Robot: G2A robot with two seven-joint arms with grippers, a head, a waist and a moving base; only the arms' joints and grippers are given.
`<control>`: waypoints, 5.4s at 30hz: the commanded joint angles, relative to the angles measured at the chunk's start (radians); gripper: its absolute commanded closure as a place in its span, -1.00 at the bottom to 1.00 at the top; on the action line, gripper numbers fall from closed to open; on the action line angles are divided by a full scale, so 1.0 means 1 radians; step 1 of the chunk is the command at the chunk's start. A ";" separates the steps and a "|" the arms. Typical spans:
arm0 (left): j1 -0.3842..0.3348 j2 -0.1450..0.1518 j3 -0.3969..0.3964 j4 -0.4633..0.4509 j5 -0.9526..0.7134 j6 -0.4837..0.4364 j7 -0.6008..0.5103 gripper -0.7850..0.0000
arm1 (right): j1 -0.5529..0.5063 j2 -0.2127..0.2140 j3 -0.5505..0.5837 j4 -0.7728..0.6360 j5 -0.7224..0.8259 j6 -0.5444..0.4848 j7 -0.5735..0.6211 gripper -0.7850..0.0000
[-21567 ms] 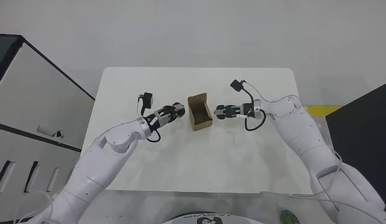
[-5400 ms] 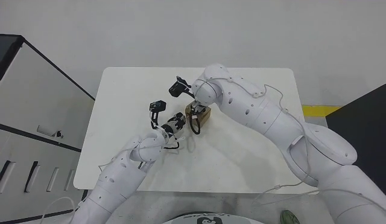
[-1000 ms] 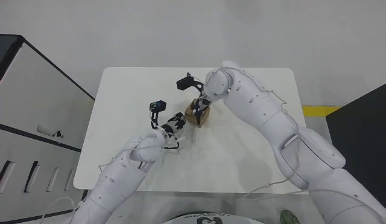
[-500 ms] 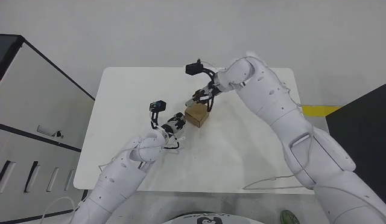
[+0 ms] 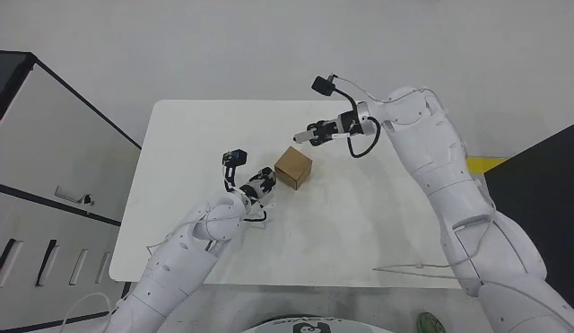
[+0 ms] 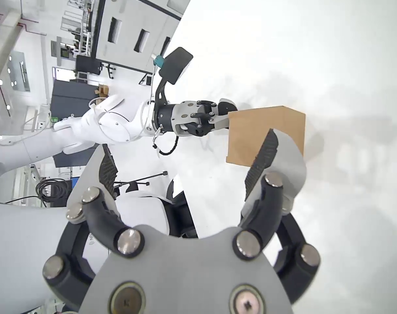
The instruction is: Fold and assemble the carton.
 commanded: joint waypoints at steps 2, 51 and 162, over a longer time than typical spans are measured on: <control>0.000 0.000 0.000 0.000 0.000 0.000 0.000 1.00 | -0.028 0.011 0.030 -0.002 0.027 -0.009 -0.034 -1.00; 0.068 0.031 0.029 0.006 0.636 -0.322 0.350 -1.00 | -0.170 0.105 0.176 -0.105 0.279 -0.007 -0.006 -1.00; 0.218 0.138 -0.460 -0.868 1.050 -0.916 0.291 1.00 | -0.170 0.105 0.176 -0.105 0.279 -0.007 -0.006 -1.00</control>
